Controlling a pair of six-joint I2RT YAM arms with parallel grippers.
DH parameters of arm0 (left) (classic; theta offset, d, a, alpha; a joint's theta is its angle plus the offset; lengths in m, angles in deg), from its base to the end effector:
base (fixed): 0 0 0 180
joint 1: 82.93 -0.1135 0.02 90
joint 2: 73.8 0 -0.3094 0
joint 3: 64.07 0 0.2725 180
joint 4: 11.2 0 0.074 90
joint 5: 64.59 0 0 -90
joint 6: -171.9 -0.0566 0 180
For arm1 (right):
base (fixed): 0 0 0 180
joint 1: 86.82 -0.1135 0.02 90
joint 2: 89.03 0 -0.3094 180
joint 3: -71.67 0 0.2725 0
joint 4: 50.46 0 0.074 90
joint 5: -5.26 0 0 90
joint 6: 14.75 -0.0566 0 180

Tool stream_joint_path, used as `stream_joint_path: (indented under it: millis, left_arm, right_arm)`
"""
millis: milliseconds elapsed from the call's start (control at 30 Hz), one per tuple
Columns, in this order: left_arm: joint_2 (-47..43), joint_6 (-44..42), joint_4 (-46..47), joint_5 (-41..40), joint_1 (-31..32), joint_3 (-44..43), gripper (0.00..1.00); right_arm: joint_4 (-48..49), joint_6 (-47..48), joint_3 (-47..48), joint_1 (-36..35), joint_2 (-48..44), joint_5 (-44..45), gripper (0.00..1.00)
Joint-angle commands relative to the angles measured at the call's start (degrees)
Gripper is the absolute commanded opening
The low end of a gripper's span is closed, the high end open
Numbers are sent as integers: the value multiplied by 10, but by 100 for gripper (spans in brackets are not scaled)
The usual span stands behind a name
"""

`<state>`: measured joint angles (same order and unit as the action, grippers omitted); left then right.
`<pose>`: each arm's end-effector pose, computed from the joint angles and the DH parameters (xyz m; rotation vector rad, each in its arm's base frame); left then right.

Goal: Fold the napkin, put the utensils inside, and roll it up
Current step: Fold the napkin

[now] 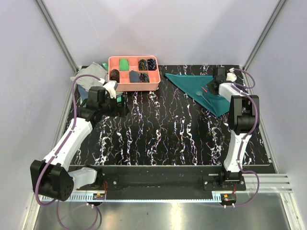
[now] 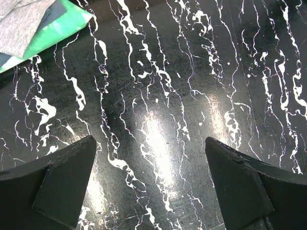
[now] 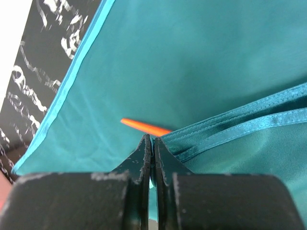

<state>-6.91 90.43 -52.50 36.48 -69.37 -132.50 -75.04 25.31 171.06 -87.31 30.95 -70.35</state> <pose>0.2605 -0.0740 0.3225 0.2037 2.2752 -0.4220 0.5206 -0.0096 0.1943 1.0844 2.0651 0.1433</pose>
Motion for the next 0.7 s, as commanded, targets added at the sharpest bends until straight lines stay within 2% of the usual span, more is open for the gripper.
stream_joint_path:
  millis: [0,667]
  left_arm:
    - [2,-12,22,-10,2,-6,99]
    - [-3,-12,19,-12,2,-8,99]
  right_arm:
    - [5,-9,36,-25,17,18,0]
    - [6,-2,107,-66,72,-6,0]
